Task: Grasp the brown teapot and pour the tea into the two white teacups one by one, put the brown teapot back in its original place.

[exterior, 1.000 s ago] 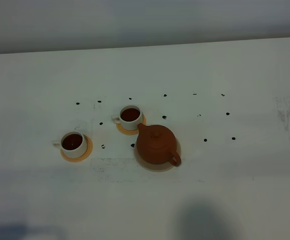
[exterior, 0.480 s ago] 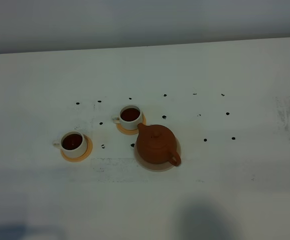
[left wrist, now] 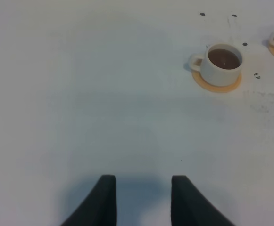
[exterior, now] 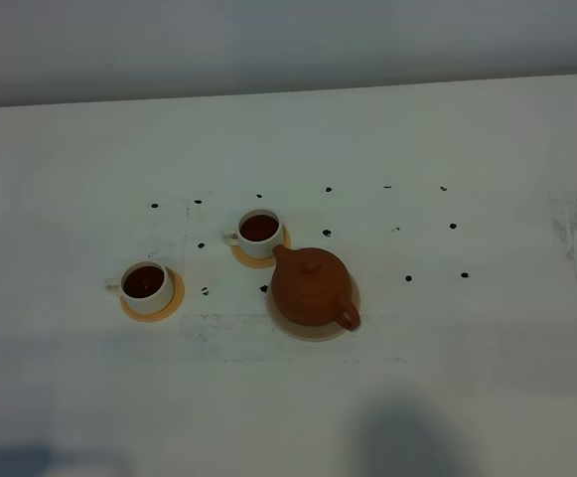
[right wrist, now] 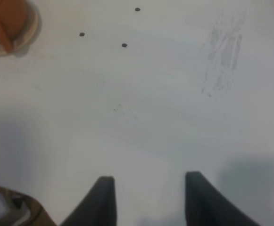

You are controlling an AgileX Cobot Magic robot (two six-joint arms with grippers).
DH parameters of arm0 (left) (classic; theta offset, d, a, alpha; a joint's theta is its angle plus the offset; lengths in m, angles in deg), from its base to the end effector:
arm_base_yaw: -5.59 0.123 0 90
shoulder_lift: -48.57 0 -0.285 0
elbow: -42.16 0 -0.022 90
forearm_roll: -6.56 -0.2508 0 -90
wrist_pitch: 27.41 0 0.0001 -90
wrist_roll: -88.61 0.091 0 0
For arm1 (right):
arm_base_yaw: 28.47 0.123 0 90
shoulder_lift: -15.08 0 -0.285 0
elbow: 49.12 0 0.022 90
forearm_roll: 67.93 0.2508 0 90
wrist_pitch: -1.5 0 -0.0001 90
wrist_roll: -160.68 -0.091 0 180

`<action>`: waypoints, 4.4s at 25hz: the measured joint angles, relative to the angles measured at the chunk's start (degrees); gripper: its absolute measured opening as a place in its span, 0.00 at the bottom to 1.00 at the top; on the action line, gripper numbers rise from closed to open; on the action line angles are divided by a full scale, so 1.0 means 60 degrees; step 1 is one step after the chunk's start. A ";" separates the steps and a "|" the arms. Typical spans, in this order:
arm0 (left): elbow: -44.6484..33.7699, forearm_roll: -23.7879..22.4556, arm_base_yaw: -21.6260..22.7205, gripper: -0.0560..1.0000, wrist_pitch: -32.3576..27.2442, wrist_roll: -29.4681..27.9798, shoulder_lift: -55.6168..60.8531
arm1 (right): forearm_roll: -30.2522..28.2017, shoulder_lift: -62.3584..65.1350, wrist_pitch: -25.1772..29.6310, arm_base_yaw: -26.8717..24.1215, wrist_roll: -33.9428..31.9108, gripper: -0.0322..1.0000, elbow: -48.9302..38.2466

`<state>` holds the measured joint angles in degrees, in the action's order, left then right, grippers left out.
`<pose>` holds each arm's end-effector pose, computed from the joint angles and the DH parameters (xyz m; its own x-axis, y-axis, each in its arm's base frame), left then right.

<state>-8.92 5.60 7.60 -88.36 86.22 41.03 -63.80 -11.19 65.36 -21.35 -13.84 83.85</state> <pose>-0.0008 0.0013 0.2648 -0.4912 -0.0508 -0.8695 -0.0643 0.9977 -0.0220 0.0390 0.0108 0.2757 -0.7147 -0.1534 -0.6823 -0.2134 0.9770 0.0038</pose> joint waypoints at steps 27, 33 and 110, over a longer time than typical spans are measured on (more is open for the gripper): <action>0.0000 0.0000 0.0000 0.34 0.0000 0.0000 0.0000 | -0.0482 0.2512 0.0021 -0.1226 -0.0426 0.24 -0.0068; 0.0000 0.0000 0.0000 0.34 0.0000 0.0000 0.0000 | -0.0508 0.3123 0.0029 -0.1229 -0.0240 0.24 -0.0068; 0.0000 -0.0189 0.0000 0.34 0.0000 0.0190 0.0000 | -0.0573 0.3145 0.0029 -0.1229 0.0065 0.24 -0.0068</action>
<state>-8.92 4.47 7.60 -88.36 87.36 41.03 -67.24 7.68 65.54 -28.73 -13.45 83.44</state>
